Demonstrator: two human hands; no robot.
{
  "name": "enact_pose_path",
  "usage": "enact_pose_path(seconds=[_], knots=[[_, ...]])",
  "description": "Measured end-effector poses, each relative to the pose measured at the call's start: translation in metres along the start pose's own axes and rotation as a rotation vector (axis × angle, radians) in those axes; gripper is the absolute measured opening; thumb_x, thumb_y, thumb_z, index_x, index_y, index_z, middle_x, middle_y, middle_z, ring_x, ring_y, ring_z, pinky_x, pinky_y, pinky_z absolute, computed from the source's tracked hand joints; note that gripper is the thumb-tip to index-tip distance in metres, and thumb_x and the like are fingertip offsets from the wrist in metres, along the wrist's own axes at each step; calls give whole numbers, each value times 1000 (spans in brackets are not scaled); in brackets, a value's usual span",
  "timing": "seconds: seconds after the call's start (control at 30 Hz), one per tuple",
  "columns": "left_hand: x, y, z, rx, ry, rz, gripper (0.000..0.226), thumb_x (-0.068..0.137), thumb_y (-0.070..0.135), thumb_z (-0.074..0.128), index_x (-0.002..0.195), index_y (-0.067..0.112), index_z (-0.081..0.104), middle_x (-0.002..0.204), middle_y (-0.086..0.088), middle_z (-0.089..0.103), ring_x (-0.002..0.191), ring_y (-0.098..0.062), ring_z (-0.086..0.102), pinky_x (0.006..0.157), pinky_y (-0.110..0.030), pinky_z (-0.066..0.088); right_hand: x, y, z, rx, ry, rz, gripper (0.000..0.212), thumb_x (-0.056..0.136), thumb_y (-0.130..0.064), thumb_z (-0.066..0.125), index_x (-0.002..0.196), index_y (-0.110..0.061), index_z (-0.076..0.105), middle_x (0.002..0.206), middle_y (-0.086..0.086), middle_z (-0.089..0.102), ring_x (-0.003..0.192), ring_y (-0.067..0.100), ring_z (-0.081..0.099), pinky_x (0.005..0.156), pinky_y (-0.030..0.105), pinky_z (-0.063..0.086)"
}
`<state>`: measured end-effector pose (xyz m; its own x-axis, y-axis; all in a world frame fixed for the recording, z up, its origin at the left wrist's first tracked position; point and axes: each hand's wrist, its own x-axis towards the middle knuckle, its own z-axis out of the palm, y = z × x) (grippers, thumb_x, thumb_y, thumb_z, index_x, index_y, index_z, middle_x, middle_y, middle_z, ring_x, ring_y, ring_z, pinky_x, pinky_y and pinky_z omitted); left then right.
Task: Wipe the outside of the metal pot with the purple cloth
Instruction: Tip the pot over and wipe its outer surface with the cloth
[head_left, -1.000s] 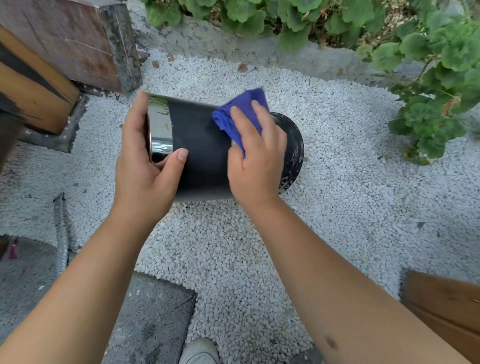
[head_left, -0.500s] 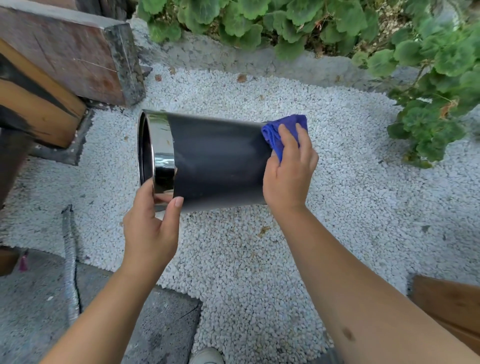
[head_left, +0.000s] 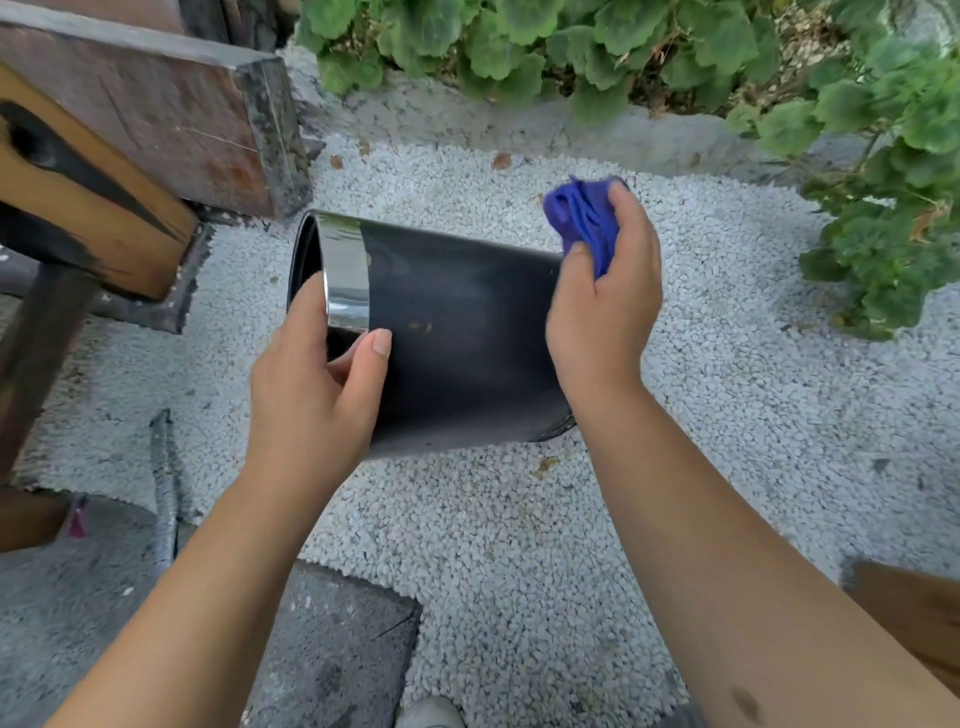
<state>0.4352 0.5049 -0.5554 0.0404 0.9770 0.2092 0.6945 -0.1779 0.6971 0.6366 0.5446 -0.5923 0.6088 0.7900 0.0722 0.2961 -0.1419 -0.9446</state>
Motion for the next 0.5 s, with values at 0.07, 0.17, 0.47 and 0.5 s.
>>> enact_pose_path(seconds=[0.07, 0.17, 0.47, 0.5], knots=[[2, 0, 7, -44, -25, 40, 44, 93, 19, 49, 138, 20, 46, 121, 19, 58, 108, 7, 54, 88, -6, 42, -12, -25, 9, 20, -58, -117, 52, 88, -15, 49, 140, -23, 47, 138, -5, 52, 123, 15, 48, 106, 40, 40], [7, -1, 13, 65, -28, 92, 65, 95, 22, 45, 153, -2, 27, 155, -12, 37, 142, -22, 36, 117, -22, 25, -46, -47, 25, -95, -215, -421, 52, 85, -16, 48, 137, -18, 53, 139, 4, 54, 122, 25, 50, 105, 41, 38], [13, -28, 3, 40, -3, 26, 67, 96, 27, 42, 156, 6, 23, 155, -7, 39, 141, -21, 37, 117, -34, 28, -41, -11, 26, -229, -188, -406, 49, 84, -5, 56, 132, -10, 59, 142, 15, 52, 123, 30, 45, 106, 47, 39], [13, -28, 3, 36, 0, 15, 67, 96, 28, 41, 156, 6, 22, 155, -9, 38, 142, -21, 36, 118, -30, 27, -37, -3, 22, -260, -189, -373, 49, 85, -6, 55, 133, -12, 58, 144, 13, 50, 123, 33, 46, 106, 46, 38]])
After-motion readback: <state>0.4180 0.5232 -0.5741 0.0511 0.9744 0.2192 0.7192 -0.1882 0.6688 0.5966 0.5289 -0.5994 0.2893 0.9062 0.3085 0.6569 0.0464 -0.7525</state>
